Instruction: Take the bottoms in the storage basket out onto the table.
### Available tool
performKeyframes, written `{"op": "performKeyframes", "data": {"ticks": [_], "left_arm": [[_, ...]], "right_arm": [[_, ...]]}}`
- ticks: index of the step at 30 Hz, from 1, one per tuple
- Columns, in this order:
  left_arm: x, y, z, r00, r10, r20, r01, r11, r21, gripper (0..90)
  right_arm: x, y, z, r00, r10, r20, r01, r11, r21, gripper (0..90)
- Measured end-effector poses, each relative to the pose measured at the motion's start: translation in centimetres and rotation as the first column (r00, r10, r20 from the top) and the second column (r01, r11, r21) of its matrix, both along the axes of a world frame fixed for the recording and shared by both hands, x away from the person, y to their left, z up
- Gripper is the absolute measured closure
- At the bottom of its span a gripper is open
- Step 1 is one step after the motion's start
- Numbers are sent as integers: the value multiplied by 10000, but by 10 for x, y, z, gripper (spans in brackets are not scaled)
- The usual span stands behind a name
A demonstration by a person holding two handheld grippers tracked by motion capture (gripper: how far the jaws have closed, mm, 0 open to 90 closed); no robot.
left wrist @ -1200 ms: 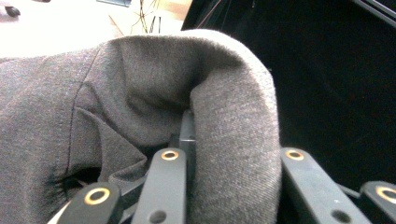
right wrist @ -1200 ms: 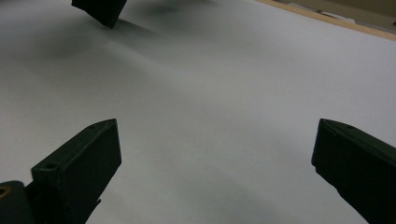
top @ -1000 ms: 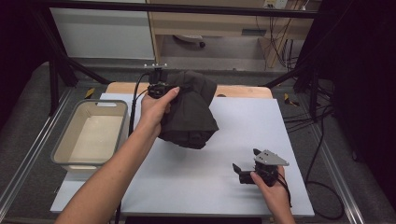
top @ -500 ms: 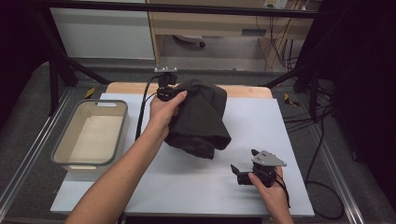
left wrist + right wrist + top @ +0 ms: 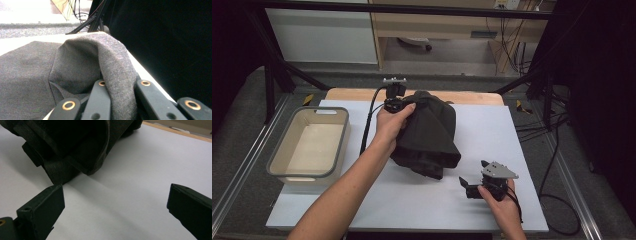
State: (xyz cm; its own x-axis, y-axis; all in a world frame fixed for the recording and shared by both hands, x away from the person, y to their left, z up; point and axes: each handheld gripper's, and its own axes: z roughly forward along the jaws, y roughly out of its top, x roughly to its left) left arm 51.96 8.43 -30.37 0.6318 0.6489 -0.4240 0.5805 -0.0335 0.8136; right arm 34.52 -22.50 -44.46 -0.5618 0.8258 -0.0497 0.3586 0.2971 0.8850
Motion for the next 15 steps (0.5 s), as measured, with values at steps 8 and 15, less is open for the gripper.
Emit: {"op": "performKeyframes", "data": {"ticks": [8,15], "left_arm": [[-1,-3,-3,9999,-126,11,126,9999,-54,862],[-4,-10,-6,9996,-286,-6,286,9995,-106,862]], "right_arm": [[0,1,-1,10000,49,-22,-49,10000,-77,21],[0,1,-1,10000,19,-24,-19,10000,-38,21]]}}
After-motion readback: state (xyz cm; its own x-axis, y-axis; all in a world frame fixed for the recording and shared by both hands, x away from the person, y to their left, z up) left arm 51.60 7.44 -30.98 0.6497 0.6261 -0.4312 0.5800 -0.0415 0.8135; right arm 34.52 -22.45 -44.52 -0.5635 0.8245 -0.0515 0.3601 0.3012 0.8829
